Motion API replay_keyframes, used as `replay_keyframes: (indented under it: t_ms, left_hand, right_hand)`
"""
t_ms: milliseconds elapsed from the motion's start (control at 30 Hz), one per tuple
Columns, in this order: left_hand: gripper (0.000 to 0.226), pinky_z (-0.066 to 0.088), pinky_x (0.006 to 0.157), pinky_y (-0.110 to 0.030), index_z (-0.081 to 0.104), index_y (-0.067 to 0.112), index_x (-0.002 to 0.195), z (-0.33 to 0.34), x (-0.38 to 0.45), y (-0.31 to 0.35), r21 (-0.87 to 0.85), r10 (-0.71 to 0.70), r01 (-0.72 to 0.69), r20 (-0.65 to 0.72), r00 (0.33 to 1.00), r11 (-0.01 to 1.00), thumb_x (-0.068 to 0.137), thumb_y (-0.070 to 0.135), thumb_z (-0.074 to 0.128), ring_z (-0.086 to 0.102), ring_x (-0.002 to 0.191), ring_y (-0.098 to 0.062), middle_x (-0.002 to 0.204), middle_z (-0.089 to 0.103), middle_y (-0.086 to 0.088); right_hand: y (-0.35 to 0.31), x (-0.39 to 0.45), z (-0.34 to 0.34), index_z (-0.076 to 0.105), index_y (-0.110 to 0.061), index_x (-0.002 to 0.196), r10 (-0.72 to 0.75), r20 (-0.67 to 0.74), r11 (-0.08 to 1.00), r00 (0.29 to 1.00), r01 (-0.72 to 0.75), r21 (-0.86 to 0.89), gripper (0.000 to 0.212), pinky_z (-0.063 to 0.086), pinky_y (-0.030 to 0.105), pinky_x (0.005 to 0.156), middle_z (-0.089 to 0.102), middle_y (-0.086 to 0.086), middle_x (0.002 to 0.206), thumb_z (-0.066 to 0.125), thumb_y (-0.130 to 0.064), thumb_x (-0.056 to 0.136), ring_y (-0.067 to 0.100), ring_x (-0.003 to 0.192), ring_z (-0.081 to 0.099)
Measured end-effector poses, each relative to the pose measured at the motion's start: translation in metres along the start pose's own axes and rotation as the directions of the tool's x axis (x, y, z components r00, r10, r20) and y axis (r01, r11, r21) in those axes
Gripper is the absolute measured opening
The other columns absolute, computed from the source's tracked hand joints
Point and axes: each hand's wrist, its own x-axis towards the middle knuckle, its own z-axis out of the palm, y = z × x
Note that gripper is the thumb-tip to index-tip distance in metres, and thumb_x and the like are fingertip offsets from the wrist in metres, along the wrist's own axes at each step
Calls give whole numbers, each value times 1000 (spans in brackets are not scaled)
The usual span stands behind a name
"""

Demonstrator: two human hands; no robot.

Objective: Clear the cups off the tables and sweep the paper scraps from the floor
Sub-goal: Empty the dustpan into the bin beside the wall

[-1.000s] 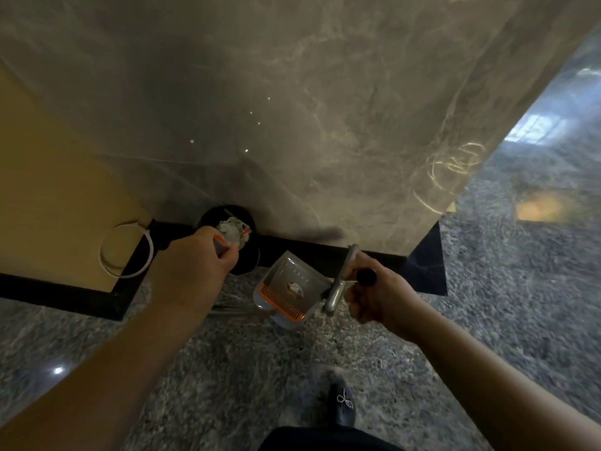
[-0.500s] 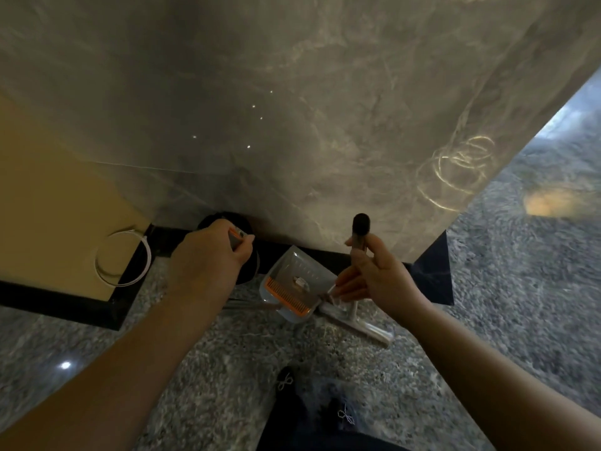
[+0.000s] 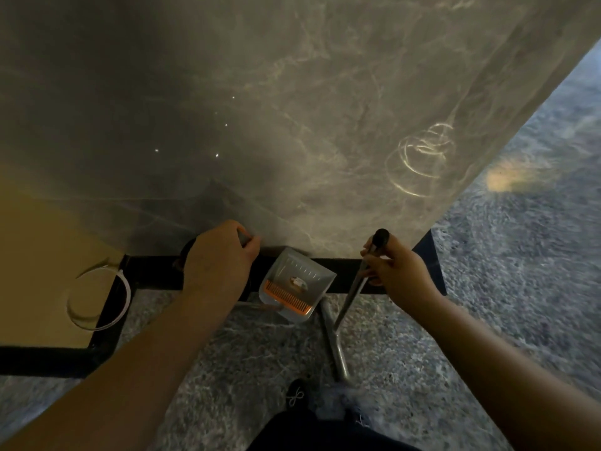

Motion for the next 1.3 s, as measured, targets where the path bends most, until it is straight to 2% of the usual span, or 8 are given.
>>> replay_keyframes:
  t_ms: [167, 433, 700, 833, 1000, 1133, 1233, 1300]
  left_hand:
    - [24, 39, 62, -34, 54, 15, 80, 6, 15, -3, -107, -74, 86, 111, 991, 991, 94, 33, 61, 51, 66, -15, 72, 53, 1]
    - [23, 38, 56, -28, 55, -3, 89, 18, 39, -5, -238, -108, 147, 171, 979, 960, 96, 18, 57, 52, 64, -19, 74, 54, -10]
    - [25, 49, 76, -48, 58, -2, 100, 44, 62, 7, -271, -152, 217, 241, 959, 938, 95, 23, 60, 59, 80, -33, 90, 61, -18]
    - [20, 48, 72, -38, 57, 10, 109, 60, 76, 18, -238, -190, 258, 272, 943, 937, 92, 19, 61, 56, 84, -25, 96, 58, -6]
    - [32, 40, 65, -27, 51, 16, 124, 89, 89, 30, -206, -150, 206, 257, 955, 957, 94, 23, 61, 51, 76, -15, 99, 58, -5]
    - [48, 44, 66, -27, 44, 16, 141, 110, 99, 35, -190, -150, 188, 196, 969, 964, 97, 30, 58, 49, 73, -11, 108, 65, -10]
    - [49, 49, 59, -27, 40, 20, 144, 122, 101, 40, -200, -170, 205, 180, 969, 958, 99, 32, 55, 53, 68, -9, 97, 65, -3]
    - [47, 40, 50, -17, 40, 22, 144, 128, 104, 45, -201, -191, 221, 162, 968, 954, 100, 32, 53, 49, 63, -2, 91, 61, 0]
  right_hand:
    - [-1, 18, 8, 55, -34, 99, 28, -53, 998, 998, -24, 61, 18, 53, 15, 60, 64, -5, 97, 58, -17, 93, 3, 76, 69]
    - [-9, 52, 3, 58, -31, 94, 20, -82, 991, 996, -9, 130, 21, 52, 11, 58, 66, 1, 96, 59, -11, 93, 4, 70, 69]
    - [-3, 97, -11, 60, -26, 94, 76, -58, 982, 995, -65, 177, 21, 56, 16, 63, 67, 7, 99, 57, -5, 93, 9, 73, 70]
    - [0, 132, -23, 60, -22, 101, 81, -37, 985, 996, -74, 159, 17, 55, 15, 62, 68, 5, 96, 59, -8, 92, 9, 75, 70]
    - [2, 174, -36, 61, -19, 104, 88, 16, 991, 996, -89, 97, 16, 57, 30, 79, 69, 6, 97, 61, -10, 92, 17, 85, 70]
    - [4, 202, -42, 62, -13, 109, 77, 51, 994, 996, -81, 67, 17, 57, 19, 69, 68, 8, 96, 60, -9, 92, 18, 85, 69]
    - [5, 217, -45, 60, -7, 115, 80, 62, 994, 995, -84, 71, 22, 55, 17, 68, 68, 11, 98, 59, -7, 93, 20, 86, 68]
    - [7, 228, -46, 59, -4, 117, 86, 59, 991, 995, -91, 93, 25, 53, 13, 61, 67, 12, 100, 58, -5, 93, 19, 83, 67]
